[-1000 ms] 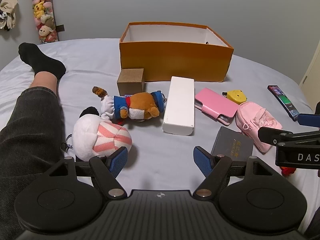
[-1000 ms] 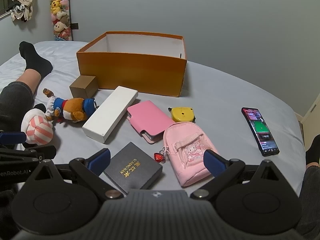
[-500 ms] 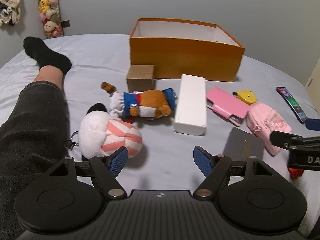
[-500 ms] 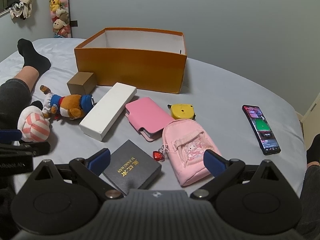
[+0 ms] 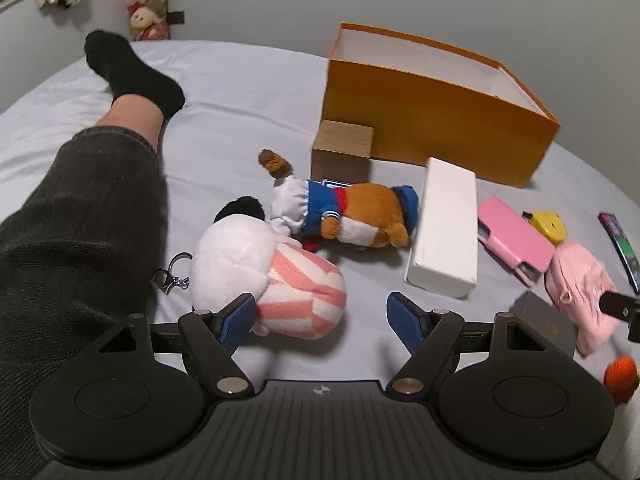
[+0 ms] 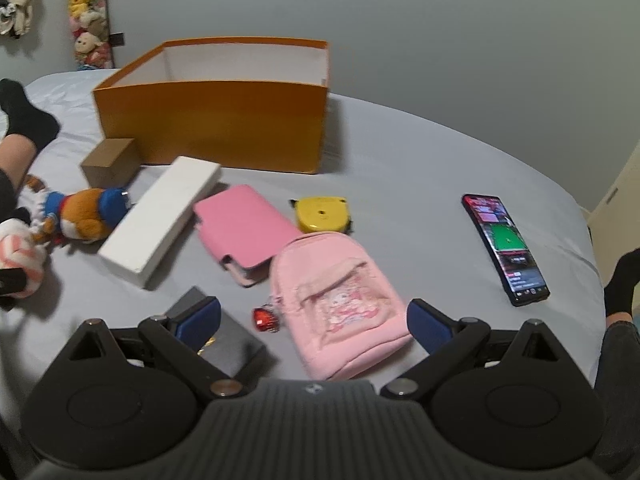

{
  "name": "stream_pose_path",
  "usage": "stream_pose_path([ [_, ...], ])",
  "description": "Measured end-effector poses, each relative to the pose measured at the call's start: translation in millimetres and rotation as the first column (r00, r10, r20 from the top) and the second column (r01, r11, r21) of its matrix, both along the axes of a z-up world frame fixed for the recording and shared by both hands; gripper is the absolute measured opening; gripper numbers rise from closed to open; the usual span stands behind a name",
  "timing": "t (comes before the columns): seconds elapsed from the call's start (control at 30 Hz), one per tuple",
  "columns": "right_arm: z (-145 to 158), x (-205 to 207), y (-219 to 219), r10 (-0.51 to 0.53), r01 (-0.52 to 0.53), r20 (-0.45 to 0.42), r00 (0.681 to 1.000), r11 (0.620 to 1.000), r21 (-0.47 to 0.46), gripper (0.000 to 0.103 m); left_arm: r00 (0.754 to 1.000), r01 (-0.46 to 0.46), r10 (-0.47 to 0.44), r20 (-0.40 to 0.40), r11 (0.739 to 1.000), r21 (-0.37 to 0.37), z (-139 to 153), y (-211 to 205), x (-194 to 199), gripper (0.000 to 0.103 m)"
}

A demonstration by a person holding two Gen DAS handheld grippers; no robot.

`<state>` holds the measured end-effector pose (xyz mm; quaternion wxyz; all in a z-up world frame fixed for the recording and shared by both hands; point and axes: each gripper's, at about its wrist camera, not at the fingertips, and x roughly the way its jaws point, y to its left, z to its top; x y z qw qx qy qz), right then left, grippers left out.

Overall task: Organize objects
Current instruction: 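Reach the left tool to the striped plush while the right tool reaches the pink backpack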

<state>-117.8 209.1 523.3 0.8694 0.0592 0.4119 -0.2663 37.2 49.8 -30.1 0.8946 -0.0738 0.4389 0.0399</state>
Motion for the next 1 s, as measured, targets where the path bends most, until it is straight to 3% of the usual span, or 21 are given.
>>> stream_pose_path([
  [0.3, -13.5, 9.6, -15.5, -0.014, 0.014, -0.029, 0.999, 1.000, 0.000, 0.099, 1.000, -0.029, 0.029, 0.012, 1.000, -0.003, -1.5, 5.4, 14.8, 0.093],
  [0.47, -22.5, 14.2, -21.5, -0.011, 0.011, -0.051, 0.999, 1.000, -0.003, 0.099, 0.998, -0.067, 0.067, 0.003, 0.997, 0.039, -8.2, 13.7, 24.3, 0.093],
  [0.6, -28.6, 18.1, -28.6, -0.012, 0.011, -0.068, 0.998, 1.000, -0.007, 0.099, 0.998, -0.065, 0.065, -0.001, 0.998, 0.020, -13.1, 20.8, 31.1, 0.103],
  [0.7, -33.9, 23.0, -33.6, -0.007, 0.007, -0.086, 0.996, 1.000, -0.005, 0.099, 0.997, -0.069, 0.069, -0.021, 0.997, 0.031, -18.5, 19.4, 35.8, 0.103],
  [1.0, -46.4, 35.9, -43.9, 0.042, -0.037, -0.106, 0.993, 0.998, 0.043, 0.102, 0.994, -0.084, 0.091, -0.056, 0.988, 0.126, -33.0, 18.1, 49.6, 0.103],
])
